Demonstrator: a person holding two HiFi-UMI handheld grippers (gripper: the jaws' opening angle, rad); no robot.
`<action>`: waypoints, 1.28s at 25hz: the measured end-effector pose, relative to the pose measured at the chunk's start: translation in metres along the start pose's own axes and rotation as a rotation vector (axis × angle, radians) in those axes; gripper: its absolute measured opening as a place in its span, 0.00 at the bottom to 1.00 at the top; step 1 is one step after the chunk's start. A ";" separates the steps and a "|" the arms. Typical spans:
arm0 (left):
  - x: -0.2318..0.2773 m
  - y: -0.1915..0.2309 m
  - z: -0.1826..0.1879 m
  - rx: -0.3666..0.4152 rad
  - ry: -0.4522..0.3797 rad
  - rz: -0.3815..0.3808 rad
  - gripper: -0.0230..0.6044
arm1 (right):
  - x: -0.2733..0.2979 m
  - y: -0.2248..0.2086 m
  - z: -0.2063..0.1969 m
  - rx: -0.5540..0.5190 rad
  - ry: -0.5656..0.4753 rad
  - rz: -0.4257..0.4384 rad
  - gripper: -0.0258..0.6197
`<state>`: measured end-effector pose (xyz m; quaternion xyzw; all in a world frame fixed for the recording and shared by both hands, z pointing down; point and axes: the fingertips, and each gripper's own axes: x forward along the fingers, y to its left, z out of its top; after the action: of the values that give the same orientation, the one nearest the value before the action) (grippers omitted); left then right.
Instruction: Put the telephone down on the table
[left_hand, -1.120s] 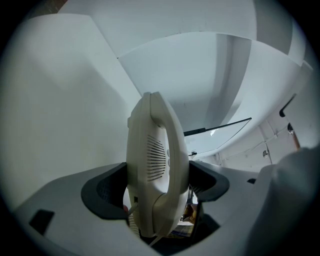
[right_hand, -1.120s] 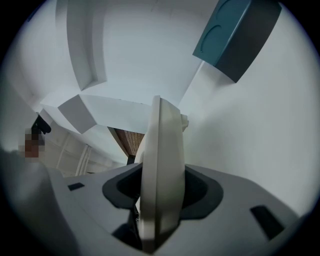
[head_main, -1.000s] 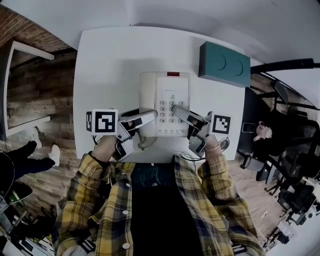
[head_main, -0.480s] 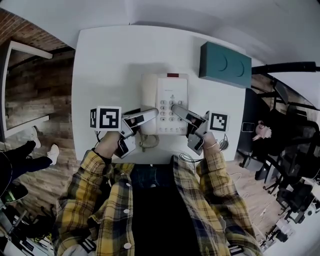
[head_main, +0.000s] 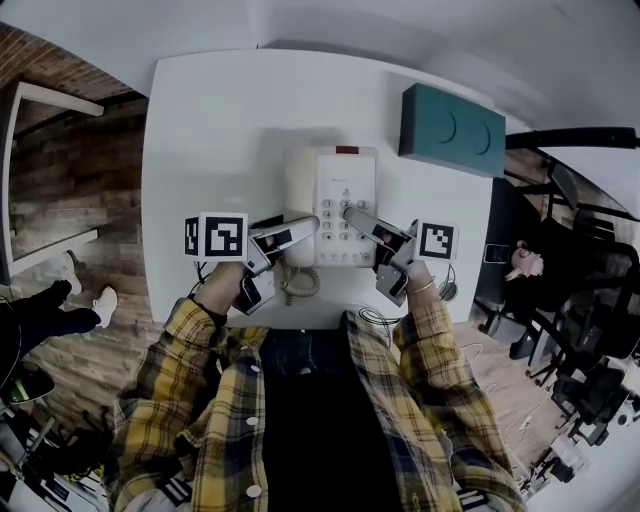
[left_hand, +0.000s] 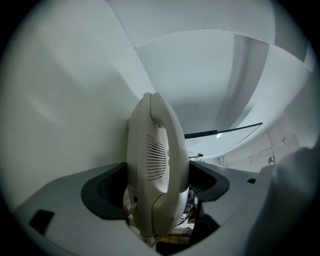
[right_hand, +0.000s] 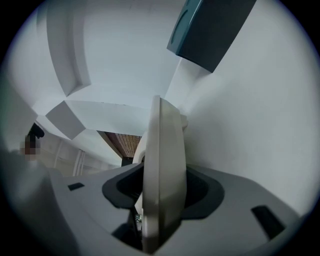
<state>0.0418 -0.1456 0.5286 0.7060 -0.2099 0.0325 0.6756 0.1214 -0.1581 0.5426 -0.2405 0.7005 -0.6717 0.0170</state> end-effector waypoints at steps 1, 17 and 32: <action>0.000 0.001 0.000 0.010 0.001 0.003 0.61 | 0.001 -0.001 0.000 0.000 0.003 -0.002 0.37; 0.009 0.010 -0.009 0.101 0.003 0.025 0.61 | 0.003 -0.018 -0.005 -0.043 0.025 -0.111 0.43; 0.010 0.017 -0.013 0.136 0.030 0.047 0.61 | 0.006 -0.024 -0.009 -0.098 0.011 -0.179 0.46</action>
<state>0.0486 -0.1357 0.5486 0.7445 -0.2134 0.0732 0.6283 0.1210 -0.1516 0.5680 -0.2992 0.7084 -0.6366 -0.0587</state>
